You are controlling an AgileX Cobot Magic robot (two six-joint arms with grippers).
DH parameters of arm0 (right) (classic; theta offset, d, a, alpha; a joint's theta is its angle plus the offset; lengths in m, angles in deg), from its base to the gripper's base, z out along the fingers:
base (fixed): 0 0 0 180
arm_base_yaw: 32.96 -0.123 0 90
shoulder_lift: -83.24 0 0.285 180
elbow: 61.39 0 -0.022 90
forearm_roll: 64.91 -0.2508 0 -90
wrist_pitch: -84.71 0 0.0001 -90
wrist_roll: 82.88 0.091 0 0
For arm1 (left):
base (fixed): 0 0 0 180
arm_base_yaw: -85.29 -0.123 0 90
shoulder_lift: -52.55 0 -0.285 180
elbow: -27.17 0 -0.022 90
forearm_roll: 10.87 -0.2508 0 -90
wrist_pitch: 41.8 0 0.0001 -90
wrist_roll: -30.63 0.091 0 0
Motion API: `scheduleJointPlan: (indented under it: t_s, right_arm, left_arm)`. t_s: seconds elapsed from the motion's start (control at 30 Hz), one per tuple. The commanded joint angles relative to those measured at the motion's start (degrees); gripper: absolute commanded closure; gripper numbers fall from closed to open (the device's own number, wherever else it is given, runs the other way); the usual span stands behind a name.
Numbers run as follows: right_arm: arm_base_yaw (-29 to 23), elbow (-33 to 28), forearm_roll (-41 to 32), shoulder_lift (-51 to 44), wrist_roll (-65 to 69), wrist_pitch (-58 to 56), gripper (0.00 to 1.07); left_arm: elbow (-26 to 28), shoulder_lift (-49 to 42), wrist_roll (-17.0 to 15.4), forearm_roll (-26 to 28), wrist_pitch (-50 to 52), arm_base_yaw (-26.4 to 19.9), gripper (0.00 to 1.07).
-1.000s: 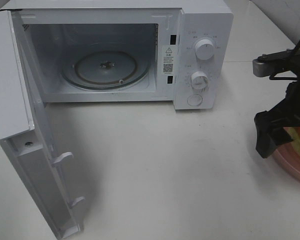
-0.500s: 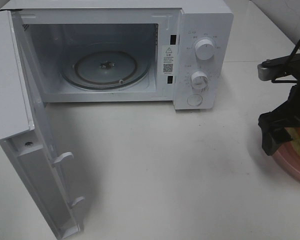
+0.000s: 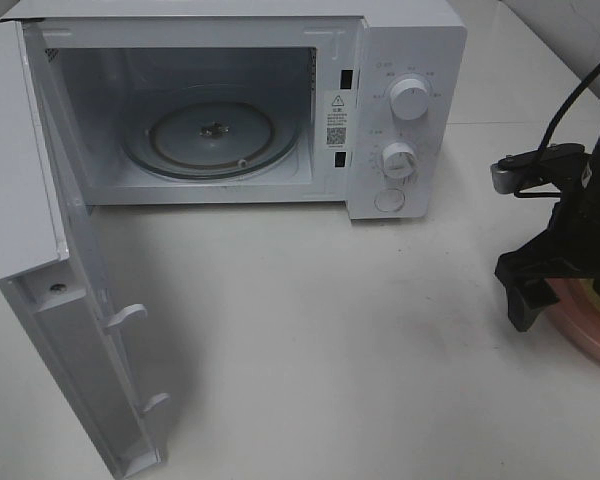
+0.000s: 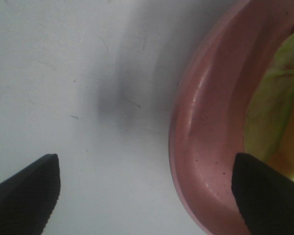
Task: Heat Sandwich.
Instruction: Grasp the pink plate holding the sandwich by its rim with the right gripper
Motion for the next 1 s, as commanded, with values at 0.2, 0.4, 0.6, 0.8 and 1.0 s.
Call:
scheduleJointPlan:
  t_s: [0.2, 0.4, 0.6, 0.8, 1.0]
  right_arm:
    - [0.4, 0.11, 0.63, 2.58, 0.92, 2.64, 0.18]
    - [0.4, 0.11, 1.6, 4.87, 1.49, 3.27, 0.19]
    - [0.4, 0.11, 1.72, 6.7, 1.95, 5.5, 0.2]
    - [0.4, 0.11, 1.72, 9.4, 1.95, 6.47, 0.2]
    - [0.4, 0.11, 3.15, 10.14, 2.64, 7.33, 0.22]
  left_arm:
    - [-0.06, -1.6, -0.11, 0.0, -0.17, 0.11, 0.01]
    - [-0.06, -1.6, -0.11, 0.0, -0.17, 0.11, 0.01]
    - [-0.06, -1.6, -0.11, 0.0, -0.17, 0.11, 0.01]
    - [-0.06, -1.6, -0.11, 0.0, -0.17, 0.11, 0.01]
    - [-0.06, -1.6, -0.11, 0.0, -0.17, 0.11, 0.01]
